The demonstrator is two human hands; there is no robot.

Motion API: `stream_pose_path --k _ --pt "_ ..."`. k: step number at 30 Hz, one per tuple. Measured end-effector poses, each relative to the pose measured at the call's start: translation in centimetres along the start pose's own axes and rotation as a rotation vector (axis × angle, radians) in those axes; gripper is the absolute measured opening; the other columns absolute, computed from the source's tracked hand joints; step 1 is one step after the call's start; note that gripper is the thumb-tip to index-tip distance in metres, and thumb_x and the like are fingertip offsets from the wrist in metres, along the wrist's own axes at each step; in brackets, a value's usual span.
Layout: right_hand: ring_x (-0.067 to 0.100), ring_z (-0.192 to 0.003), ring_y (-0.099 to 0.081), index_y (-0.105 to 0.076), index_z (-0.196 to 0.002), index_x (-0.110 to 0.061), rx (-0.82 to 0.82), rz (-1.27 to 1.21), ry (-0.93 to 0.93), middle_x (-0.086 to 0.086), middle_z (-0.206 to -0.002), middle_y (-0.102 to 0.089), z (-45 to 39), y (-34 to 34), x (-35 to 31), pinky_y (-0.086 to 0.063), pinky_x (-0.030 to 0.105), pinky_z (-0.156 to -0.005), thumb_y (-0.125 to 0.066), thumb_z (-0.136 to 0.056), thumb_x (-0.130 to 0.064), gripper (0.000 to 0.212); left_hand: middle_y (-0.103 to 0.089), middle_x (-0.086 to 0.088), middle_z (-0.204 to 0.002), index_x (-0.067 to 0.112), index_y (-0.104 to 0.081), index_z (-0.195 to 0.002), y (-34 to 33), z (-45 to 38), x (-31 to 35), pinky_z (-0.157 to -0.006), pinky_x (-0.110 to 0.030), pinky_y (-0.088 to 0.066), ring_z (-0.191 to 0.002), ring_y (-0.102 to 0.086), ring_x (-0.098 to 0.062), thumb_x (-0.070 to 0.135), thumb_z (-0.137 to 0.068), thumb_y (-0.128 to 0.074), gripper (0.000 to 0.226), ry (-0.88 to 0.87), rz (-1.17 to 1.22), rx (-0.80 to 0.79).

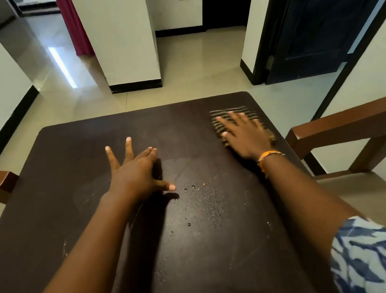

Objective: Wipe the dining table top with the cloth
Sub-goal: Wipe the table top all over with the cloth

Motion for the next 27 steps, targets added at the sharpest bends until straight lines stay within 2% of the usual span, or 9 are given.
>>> stream_pose_path --k 4,8,11,15,17,21,24,27 --pt "0.027 -0.147 -0.007 -0.013 -0.148 -0.037 0.019 -0.021 -0.255 0.001 -0.160 -0.009 1.2 1.0 4.6 -0.006 0.050 -0.118 -0.026 -0.100 -0.040 0.050 0.002 0.002 -0.159 0.020 -0.003 -0.149 0.1 1.4 -0.1 -0.091 -0.058 0.029 -0.137 0.031 -0.032 0.072 -0.059 -0.061 0.119 -0.031 -0.102 -0.057" --pt "0.026 -0.147 -0.001 -0.013 -0.148 -0.037 0.017 -0.069 -0.312 0.000 -0.160 -0.005 1.9 0.4 1.5 0.001 0.050 -0.117 -0.025 -0.100 -0.039 0.050 0.019 -0.007 -0.156 0.016 0.002 -0.148 -0.2 2.8 -0.4 -0.094 -0.061 0.027 -0.135 0.033 -0.035 0.070 -0.060 -0.063 0.123 -0.023 -0.216 -0.077" --pt "0.026 -0.147 0.000 -0.013 -0.148 -0.037 0.016 -0.051 -0.172 -0.001 -0.160 -0.004 2.8 -0.6 -3.8 0.002 0.051 -0.116 -0.027 -0.099 -0.040 0.051 0.024 -0.012 -0.154 0.010 0.004 -0.148 -0.3 3.6 -0.1 -0.098 -0.063 0.023 -0.135 0.033 -0.038 0.067 -0.064 -0.064 0.122 0.016 -0.259 -0.095" --pt "0.027 -0.147 -0.003 -0.018 -0.147 -0.036 0.009 -0.055 0.198 0.001 -0.160 -0.008 5.7 -3.2 -13.4 0.000 0.052 -0.116 -0.033 -0.098 -0.038 0.052 0.024 -0.017 -0.153 0.006 0.004 -0.147 0.3 3.9 1.2 -0.102 -0.062 0.020 -0.135 0.033 -0.038 0.059 -0.069 -0.066 0.118 0.081 -0.347 -0.099" --pt "0.026 -0.147 -0.005 -0.021 -0.146 -0.036 -0.019 -0.059 0.294 0.000 -0.160 -0.012 7.0 -3.6 -15.5 -0.001 0.053 -0.115 -0.034 -0.097 -0.038 0.051 0.023 -0.017 -0.153 0.008 0.005 -0.147 0.6 4.1 2.2 -0.104 -0.062 0.019 -0.137 0.031 -0.037 0.056 -0.071 -0.066 0.115 0.101 -0.395 -0.095" --pt "0.024 -0.147 -0.005 -0.017 -0.146 -0.041 0.000 -0.031 0.211 -0.004 -0.160 -0.010 6.8 -2.5 -10.8 -0.002 0.052 -0.116 -0.033 -0.097 -0.039 0.051 0.022 -0.018 -0.154 0.011 0.002 -0.149 1.0 4.4 3.2 -0.105 -0.062 0.017 -0.138 0.028 -0.037 0.051 -0.073 -0.067 0.110 0.092 -0.447 -0.100" --pt "0.025 -0.147 -0.003 -0.013 -0.147 -0.042 0.016 -0.017 0.010 -0.003 -0.160 -0.007 7.0 -0.9 -3.2 -0.003 0.051 -0.117 -0.030 -0.099 -0.040 0.051 0.020 -0.018 -0.154 0.009 -0.007 -0.148 1.1 4.7 2.8 -0.105 -0.062 0.016 -0.138 0.028 -0.038 0.054 -0.073 -0.066 0.105 0.109 -0.430 -0.133" --pt "0.026 -0.147 -0.002 -0.013 -0.147 -0.041 0.026 -0.024 -0.203 0.000 -0.160 -0.007 8.0 0.5 2.9 -0.003 0.051 -0.117 -0.028 -0.099 -0.040 0.050 0.019 -0.017 -0.155 0.007 -0.004 -0.148 0.8 4.9 2.1 -0.105 -0.062 0.016 -0.137 0.029 -0.038 0.057 -0.074 -0.063 0.107 0.132 -0.365 -0.144"
Point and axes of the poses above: each hand's wrist, its own z-axis away from the middle knuckle, its own y-axis out of the back of the hand, x = y × z, the point moved 1 cm from there along -z, towards the middle knuckle
